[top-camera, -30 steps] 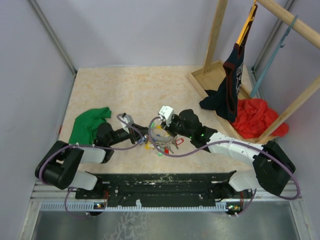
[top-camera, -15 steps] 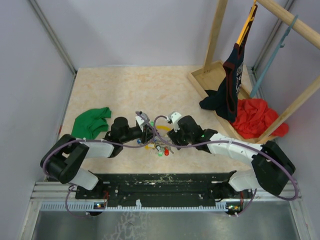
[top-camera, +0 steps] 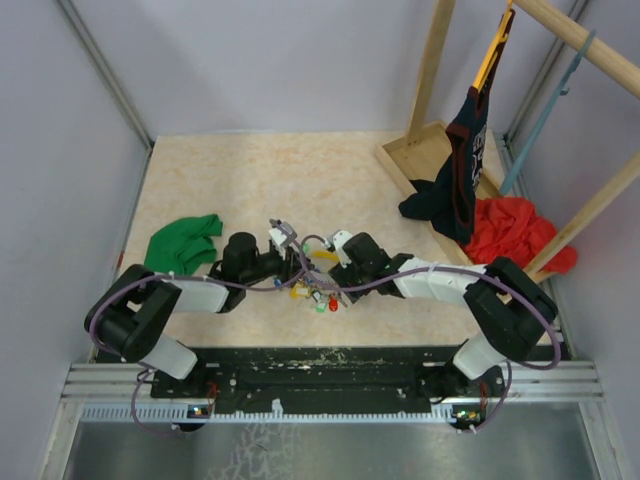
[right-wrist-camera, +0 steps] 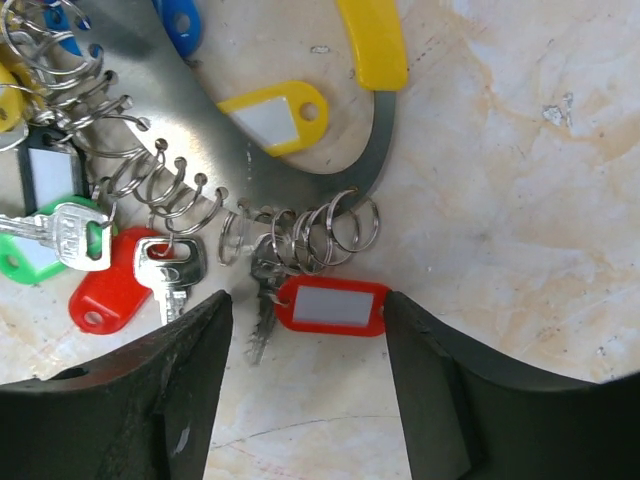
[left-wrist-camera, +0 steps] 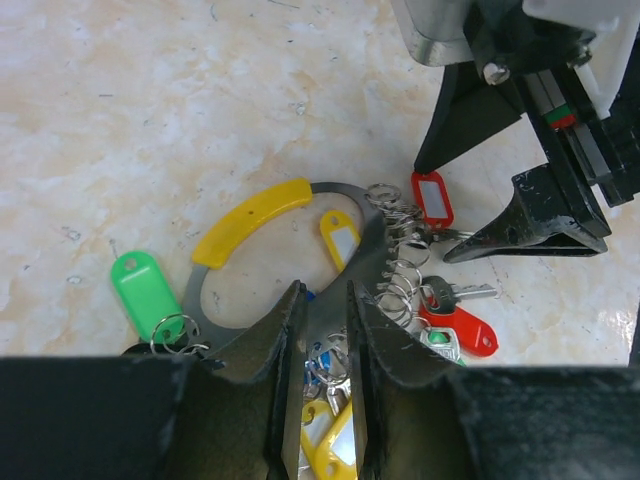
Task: Put the keys on the keyring
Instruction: Pick up the keyring from the center of the board.
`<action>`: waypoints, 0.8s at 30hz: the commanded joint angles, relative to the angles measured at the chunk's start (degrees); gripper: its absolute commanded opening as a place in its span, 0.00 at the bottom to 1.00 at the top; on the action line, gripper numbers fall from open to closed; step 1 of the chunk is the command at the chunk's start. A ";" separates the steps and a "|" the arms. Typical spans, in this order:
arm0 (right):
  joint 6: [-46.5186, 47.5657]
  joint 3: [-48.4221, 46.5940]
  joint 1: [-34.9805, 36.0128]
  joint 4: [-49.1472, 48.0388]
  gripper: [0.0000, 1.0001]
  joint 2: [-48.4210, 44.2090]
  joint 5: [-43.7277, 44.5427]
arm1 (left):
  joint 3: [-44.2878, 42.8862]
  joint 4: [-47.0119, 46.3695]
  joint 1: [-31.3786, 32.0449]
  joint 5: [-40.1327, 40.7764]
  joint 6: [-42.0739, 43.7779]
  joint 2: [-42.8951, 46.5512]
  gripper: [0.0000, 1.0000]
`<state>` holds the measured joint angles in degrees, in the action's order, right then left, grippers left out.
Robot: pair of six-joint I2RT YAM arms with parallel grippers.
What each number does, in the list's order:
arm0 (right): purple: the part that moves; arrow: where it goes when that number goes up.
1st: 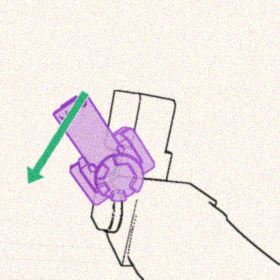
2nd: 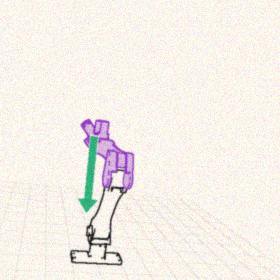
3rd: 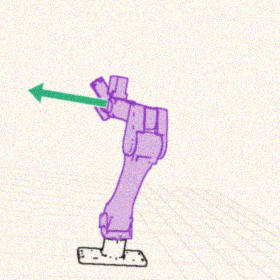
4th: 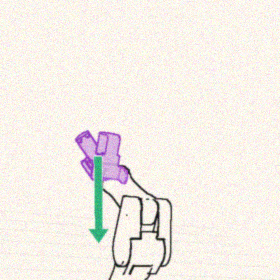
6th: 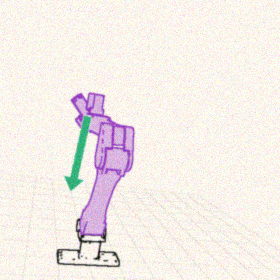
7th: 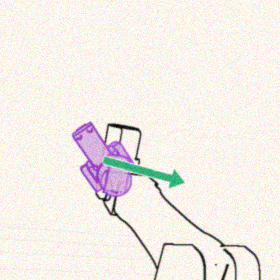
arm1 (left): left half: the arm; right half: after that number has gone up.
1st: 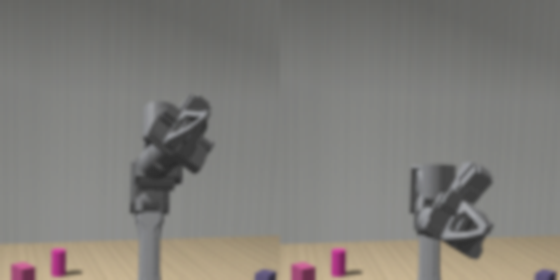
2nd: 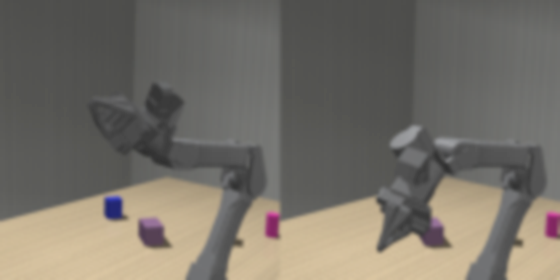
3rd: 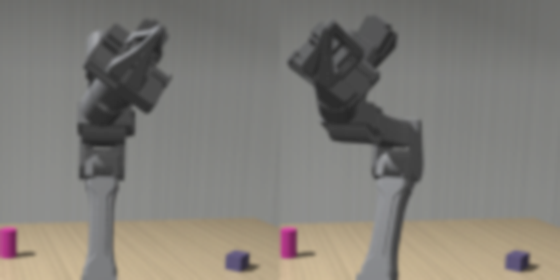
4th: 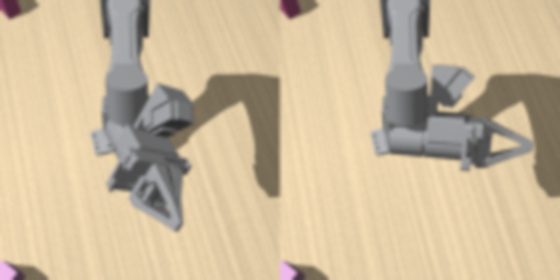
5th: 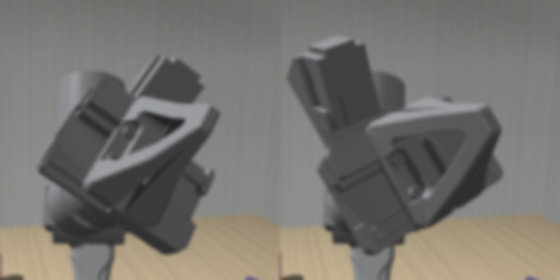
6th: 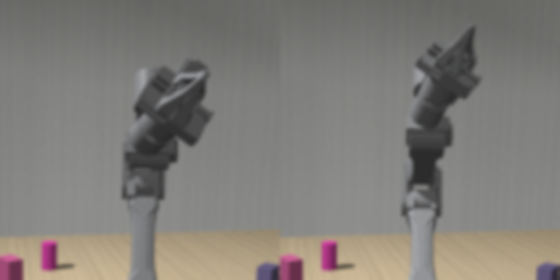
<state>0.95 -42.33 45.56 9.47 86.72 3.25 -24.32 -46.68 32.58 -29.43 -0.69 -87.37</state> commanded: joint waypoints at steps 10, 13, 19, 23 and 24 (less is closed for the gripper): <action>2.73 -3.62 -0.39 1.20 0.22 2.26 0.45 | 2.19 -5.82 -4.46 -2.70 -6.81 1.01 0.27; 3.18 -3.63 -0.37 0.89 0.07 1.37 0.08 | 2.85 -6.77 -5.24 -3.54 -7.55 1.52 0.27; 5.73 -4.17 -0.34 0.04 0.00 -1.09 -1.54 | 2.94 -9.63 -5.67 -8.63 -6.67 0.02 0.28; 7.14 -3.55 -0.38 -2.00 0.00 -3.02 -3.23 | 2.92 -13.81 -5.66 -11.88 -6.51 -2.01 0.28; 7.47 -3.33 -0.38 -2.82 0.00 -3.56 -3.59 | 2.69 -14.33 -5.66 -12.57 -6.21 -2.53 0.28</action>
<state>6.33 -44.03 45.50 10.33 87.39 1.98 -21.58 -55.22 27.16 -36.77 -7.27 -87.64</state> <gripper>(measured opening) 0.004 0.281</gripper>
